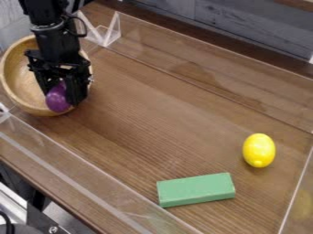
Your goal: Put the purple eggplant in the brown bowl
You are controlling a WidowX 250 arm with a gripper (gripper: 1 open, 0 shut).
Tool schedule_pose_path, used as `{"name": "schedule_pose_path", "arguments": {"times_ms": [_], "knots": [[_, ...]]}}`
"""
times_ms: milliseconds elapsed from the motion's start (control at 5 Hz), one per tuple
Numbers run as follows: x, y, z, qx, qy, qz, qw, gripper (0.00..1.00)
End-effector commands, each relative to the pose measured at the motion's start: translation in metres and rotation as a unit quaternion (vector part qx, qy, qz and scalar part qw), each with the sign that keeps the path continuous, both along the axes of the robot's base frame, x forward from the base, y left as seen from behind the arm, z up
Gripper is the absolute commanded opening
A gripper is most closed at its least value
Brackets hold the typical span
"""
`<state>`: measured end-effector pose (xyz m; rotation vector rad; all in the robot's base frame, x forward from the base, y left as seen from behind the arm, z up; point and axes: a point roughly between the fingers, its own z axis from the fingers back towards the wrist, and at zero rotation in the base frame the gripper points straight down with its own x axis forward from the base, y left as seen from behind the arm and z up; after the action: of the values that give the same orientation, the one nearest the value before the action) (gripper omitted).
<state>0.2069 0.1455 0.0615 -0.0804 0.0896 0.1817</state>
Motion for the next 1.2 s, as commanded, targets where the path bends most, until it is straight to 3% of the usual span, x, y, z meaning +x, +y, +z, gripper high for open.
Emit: {"name": "schedule_pose_path", "arguments": {"times_ms": [0,200,400,1000], "knots": [[0.001,0.006,0.004,0.011,-0.010,0.006,0.9999,0.00],[0.000,0.005,0.003,0.009,-0.008,0.009,0.9999,0.00],[0.003,0.002,0.006,0.007,-0.008,0.011,0.9999,1.00],[0.007,-0.004,0.018,-0.001,-0.011,0.020,0.9997,1.00]]}}
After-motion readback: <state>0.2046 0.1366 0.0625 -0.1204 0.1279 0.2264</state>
